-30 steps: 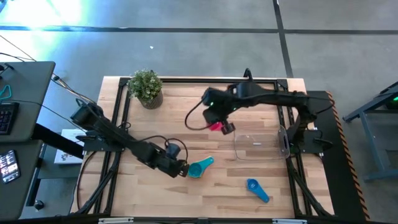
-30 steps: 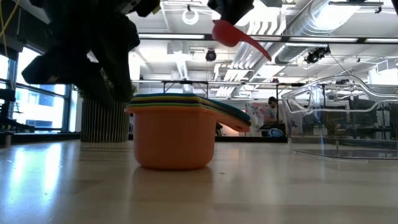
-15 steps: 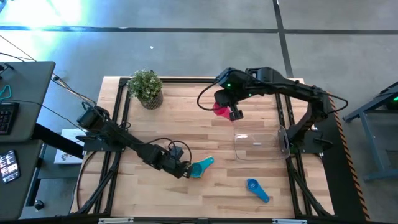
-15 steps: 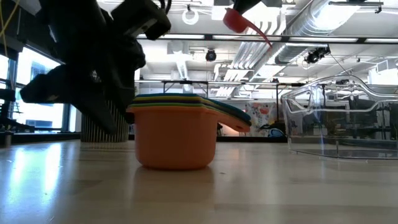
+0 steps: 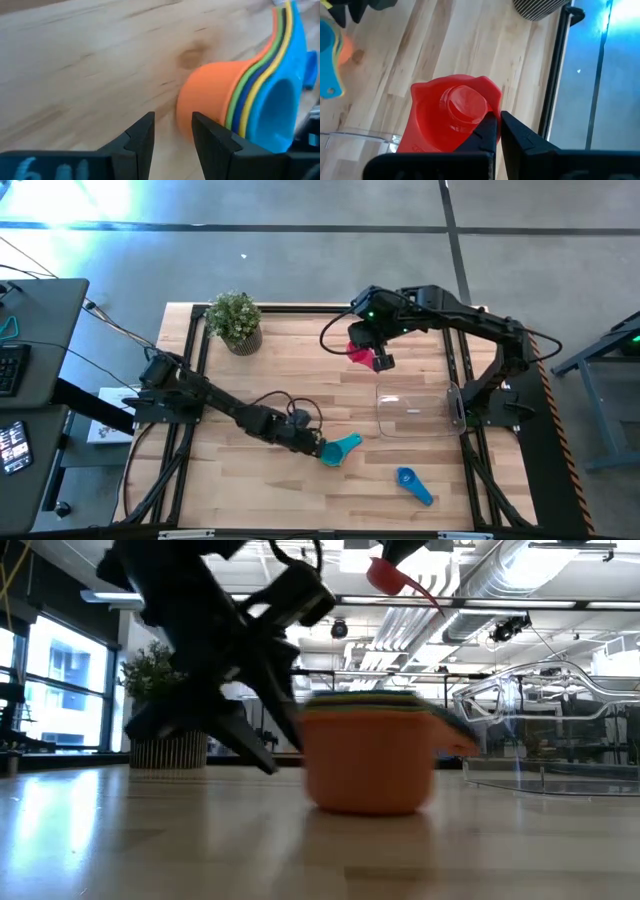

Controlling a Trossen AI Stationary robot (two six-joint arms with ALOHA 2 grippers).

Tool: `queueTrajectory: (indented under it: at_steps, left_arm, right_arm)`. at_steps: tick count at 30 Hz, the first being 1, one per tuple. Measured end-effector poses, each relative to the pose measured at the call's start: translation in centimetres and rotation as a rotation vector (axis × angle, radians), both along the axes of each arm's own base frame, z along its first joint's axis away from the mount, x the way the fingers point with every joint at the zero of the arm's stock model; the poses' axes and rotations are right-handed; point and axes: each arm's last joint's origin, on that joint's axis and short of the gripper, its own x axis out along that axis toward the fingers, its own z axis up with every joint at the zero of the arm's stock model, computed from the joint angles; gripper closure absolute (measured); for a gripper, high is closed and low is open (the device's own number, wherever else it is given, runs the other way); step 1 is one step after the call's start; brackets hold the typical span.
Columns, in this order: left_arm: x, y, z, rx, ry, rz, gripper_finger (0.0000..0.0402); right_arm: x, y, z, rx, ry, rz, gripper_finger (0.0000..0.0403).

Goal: Nest measuring cups in basket
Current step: Stack the red measuring cup on top of the light blue measuring cup

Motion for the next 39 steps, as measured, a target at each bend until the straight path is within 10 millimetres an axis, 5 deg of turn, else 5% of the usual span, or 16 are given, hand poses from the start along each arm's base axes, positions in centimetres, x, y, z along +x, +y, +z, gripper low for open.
queueTrajectory:
  at_steps: [15,26,39]
  left_arm:
    - [0.4,1.1,1.9,0.056,-0.043,-0.056,0.0280]
    - [-2.7,2.4,9.9,0.138,-0.225,-0.059,0.0280]
    - [-7.3,3.8,17.4,0.136,-0.463,-0.094,0.0280]
  right_arm:
    - [0.0,0.7,-0.1,0.106,0.000,0.015,0.0403]
    - [2.2,7.4,-0.9,0.091,-0.021,0.312,0.0403]
    - [7.6,14.0,-8.4,-0.030,0.188,0.666,0.0403]
